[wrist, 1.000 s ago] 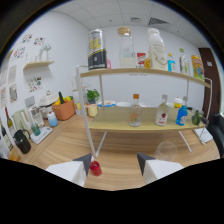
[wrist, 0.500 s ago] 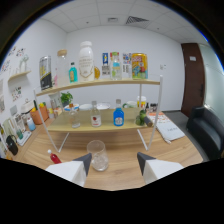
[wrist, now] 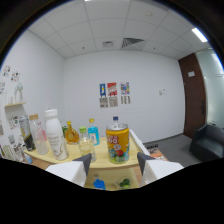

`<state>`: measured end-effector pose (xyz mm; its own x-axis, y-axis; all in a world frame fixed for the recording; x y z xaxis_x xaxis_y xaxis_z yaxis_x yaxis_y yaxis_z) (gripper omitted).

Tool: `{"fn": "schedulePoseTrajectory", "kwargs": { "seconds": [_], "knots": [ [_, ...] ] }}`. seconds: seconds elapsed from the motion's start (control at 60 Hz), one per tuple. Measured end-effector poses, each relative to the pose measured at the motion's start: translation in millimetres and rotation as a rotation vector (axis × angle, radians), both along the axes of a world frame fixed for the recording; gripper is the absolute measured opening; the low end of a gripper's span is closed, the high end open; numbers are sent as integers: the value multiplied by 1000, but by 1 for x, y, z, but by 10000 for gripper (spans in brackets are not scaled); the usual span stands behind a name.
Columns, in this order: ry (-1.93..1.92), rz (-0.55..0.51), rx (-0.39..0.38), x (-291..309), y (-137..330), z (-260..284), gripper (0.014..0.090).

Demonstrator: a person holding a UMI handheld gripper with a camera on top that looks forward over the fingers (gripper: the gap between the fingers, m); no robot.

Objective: Make me a cup of Vodka Sunrise.

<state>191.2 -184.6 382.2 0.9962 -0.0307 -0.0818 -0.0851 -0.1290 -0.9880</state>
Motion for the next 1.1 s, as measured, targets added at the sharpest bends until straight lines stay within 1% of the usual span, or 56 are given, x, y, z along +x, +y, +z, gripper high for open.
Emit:
{"fn": "schedulePoseTrajectory", "kwargs": {
  "seconds": [0.15,0.217,0.317,0.367,0.4,0.417,0.567,0.75,0.917,0.967,1.1],
  "knots": [
    [-7,20,10,11,47,7,852],
    [-12,33,12,11,61,6,816],
    [-23,55,5,11,78,1,719],
    [-30,67,6,10,80,5,627],
    [-39,69,8,10,82,6,552],
    [-44,69,9,11,83,6,542],
    [-60,67,-1,10,85,5,527],
    [-94,53,7,10,77,13,515],
    [-57,15,57,8,45,36,514],
    [-53,14,60,4,33,37,514],
    [-21,0,53,-12,0,12,511]
  ]
}}
